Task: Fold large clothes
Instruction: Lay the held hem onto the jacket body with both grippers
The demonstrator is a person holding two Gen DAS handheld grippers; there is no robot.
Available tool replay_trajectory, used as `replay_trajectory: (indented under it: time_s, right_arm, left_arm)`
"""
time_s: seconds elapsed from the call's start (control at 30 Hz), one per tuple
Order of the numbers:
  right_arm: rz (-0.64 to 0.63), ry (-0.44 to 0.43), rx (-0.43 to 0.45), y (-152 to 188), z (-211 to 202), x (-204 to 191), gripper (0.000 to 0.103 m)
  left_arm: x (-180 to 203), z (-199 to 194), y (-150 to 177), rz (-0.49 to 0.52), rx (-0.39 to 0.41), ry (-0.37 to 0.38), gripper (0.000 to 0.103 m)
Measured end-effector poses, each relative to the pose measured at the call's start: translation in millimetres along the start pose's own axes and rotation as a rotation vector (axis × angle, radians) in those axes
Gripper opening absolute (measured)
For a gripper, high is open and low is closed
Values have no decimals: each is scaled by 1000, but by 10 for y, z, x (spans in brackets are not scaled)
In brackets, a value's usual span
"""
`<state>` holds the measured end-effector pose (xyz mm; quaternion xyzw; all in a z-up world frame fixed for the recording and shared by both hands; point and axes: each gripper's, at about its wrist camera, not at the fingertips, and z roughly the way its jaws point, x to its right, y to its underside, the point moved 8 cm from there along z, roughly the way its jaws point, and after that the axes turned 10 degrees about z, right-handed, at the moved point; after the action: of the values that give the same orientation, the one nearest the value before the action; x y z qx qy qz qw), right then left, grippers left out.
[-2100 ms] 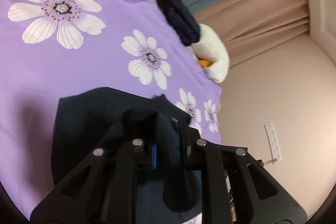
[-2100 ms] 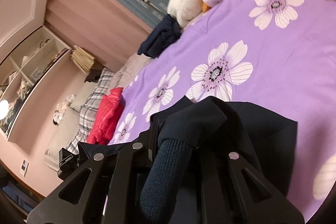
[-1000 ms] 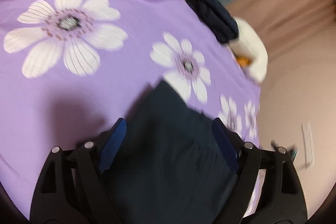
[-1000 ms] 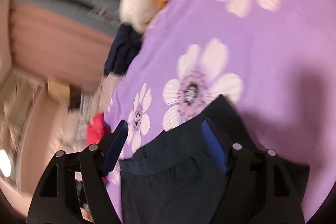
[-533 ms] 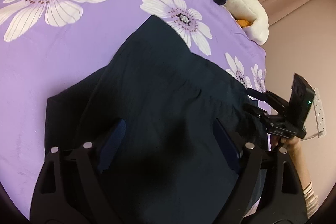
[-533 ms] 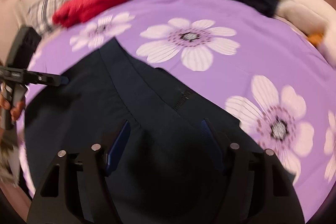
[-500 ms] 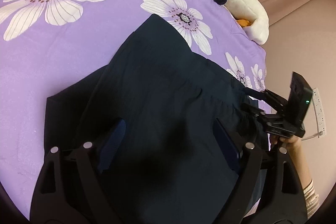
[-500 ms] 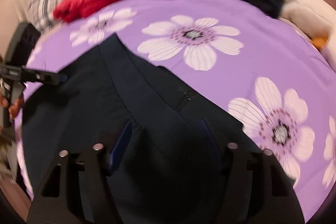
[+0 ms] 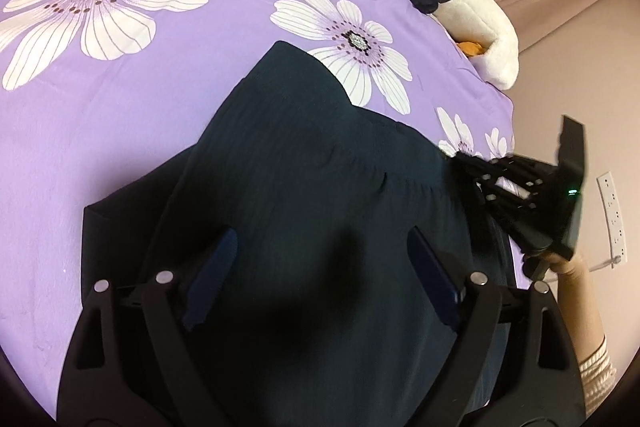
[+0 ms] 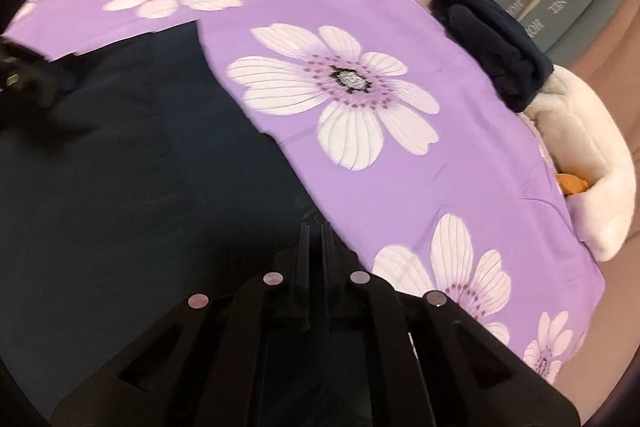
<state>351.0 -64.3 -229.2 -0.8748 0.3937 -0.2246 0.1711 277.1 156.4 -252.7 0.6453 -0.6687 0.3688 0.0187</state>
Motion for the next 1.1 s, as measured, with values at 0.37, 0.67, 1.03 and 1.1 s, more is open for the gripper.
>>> replay_trajectory:
  time_s: [0.37,0.67,1.03,1.1]
  right_arm:
    - [402,-183,187,88,-637,477,22]
    - [418,-202,34,660,-253,173,33]
    - [656,10,28,1026,-227,1028,17]
    - [741,1,50,1216,-455,1204,21]
  left_arm:
    - [692,12,-63,256,8,-28,89]
    - [1119,862,-189,414,-68,-155,81]
    - [317,448,-326,256,-43,-231,71]
    - [266,257,-306,289,-26,-285,81]
